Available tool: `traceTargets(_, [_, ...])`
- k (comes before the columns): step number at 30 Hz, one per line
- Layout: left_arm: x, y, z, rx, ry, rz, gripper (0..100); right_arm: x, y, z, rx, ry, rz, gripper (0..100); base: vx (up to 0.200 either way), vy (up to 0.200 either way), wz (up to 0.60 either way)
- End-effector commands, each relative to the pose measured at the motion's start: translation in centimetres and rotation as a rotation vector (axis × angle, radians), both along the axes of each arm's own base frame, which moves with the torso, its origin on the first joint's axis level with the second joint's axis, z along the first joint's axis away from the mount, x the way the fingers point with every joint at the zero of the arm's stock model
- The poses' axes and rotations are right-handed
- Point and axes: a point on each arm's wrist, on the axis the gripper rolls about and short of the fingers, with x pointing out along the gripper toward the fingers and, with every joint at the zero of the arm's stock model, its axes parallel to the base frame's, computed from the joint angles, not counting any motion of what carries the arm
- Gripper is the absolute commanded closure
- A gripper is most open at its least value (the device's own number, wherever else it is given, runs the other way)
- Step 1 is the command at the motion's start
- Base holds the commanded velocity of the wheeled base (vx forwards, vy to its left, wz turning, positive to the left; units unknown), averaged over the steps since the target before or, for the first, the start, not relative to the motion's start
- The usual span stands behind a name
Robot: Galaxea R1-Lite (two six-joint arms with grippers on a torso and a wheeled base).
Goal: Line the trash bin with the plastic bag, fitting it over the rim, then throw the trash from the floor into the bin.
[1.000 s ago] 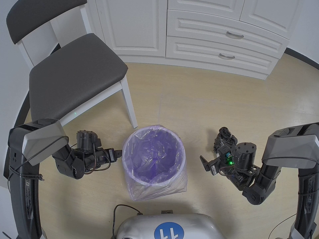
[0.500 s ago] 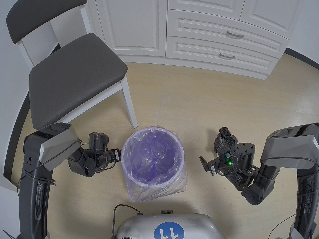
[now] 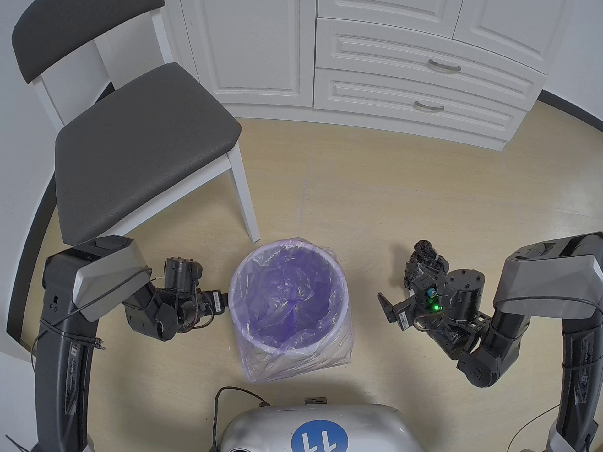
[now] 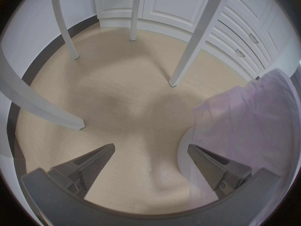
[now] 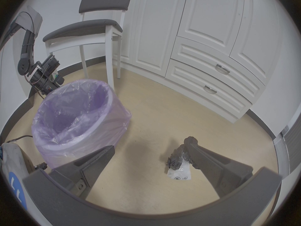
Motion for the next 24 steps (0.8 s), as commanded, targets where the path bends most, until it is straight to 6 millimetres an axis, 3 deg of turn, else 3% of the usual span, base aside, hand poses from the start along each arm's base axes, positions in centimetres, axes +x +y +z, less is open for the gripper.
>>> traceTargets(1, [-3.0,1.3,2.7,0.054,0.012,-0.025,0,-0.8,-0.8,1.9,0.019,-0.059,0.007,0,0.000,0.000,0.00])
traceTargets(4, [-5.7,1.8,2.9,0.087,-0.008,-0.053,0,-2.0,-2.0,3.2,0.017,-0.061,0.053,0,0.000,0.000,0.00])
traceTargets(7, [-7.1,2.0,2.9,0.099,-0.064,-0.069,0,-2.8,-2.6,5.1,0.042,-0.100,0.048,0,0.000,0.000,0.00])
traceTargets(9, [-7.1,2.0,2.9,0.099,-0.064,-0.069,0,-2.8,-2.6,5.1,0.042,-0.100,0.048,0,0.000,0.000,0.00])
traceTargets(11, [-10.0,2.5,3.8,0.121,-0.101,-0.090,0,-3.3,-3.6,6.9,0.049,-0.143,-0.084,0,0.000,0.000,0.00])
traceTargets(13, [-11.9,2.8,4.6,0.118,-0.115,-0.098,0,-3.6,-4.0,7.2,0.052,-0.097,-0.196,0,0.000,0.000,0.00])
traceTargets(18, [-15.9,3.4,6.6,0.096,-0.186,-0.114,0,-3.8,-4.1,8.5,0.268,-0.037,-0.254,0,0.000,0.000,0.00])
traceTargets(24, [-19.8,3.7,8.5,0.090,-0.179,-0.134,0,-6.2,-5.2,7.5,0.248,0.145,-0.301,0,0.000,0.000,0.00])
